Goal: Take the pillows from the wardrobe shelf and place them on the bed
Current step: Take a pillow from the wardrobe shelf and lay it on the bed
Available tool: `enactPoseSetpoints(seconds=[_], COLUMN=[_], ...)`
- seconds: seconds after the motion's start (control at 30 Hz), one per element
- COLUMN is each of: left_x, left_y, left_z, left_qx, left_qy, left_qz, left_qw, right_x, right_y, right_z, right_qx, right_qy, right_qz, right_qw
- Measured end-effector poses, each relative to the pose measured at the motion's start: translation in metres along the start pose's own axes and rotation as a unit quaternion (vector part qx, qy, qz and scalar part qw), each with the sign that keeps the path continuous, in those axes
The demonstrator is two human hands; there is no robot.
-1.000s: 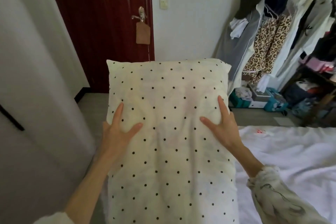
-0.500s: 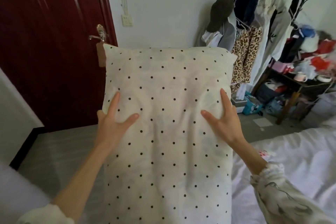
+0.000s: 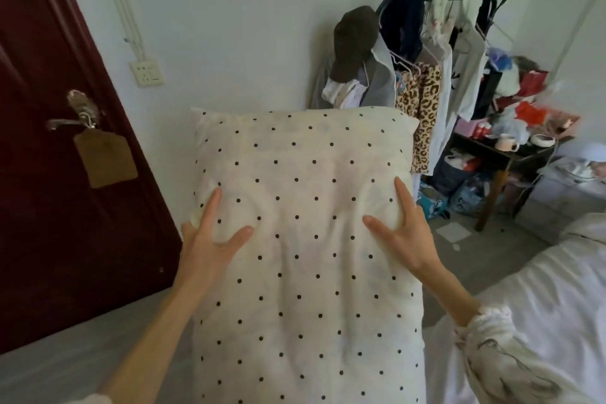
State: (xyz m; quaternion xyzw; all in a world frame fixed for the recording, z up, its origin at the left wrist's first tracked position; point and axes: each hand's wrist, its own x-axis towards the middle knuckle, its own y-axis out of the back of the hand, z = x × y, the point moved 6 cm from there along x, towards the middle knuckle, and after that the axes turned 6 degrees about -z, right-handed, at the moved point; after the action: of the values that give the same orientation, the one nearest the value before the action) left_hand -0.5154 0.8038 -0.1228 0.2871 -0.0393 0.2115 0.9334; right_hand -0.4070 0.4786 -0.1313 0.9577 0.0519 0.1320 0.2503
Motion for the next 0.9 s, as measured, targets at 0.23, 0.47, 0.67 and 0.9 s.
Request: enactPoseSetpoints(seconds=[0.23,0.47,0.67,0.9], left_x=[0.146,0.277,0.357,0.402], left_y=[-0.067,-0.153,-0.228,-0.34], left_z=[0.012,0.037,0.082,0.133], left_qx=[-0.017,-0.034,-0.075,-0.09], left_qy=[-0.047,-0.115,-0.202,-0.269], left_qz=[-0.08,-0.181,-0.25,-0.348], left_qw=[0.995,0.976,0.944,0.894], right_x=[0.085,0.15,0.175,0.184], right_y=[0.019,0.05,0.087,0.139], right_z=[0.035,0.064,0.081,0.112], right_qx=[-0.02,-0.054,-0.079,-0.122], right_qy=[-0.053,-0.109,-0.147,-0.185], right_qz=[0.084,0.203,0.296,0.377], right_qw=[0.995,0.972,0.941,0.9])
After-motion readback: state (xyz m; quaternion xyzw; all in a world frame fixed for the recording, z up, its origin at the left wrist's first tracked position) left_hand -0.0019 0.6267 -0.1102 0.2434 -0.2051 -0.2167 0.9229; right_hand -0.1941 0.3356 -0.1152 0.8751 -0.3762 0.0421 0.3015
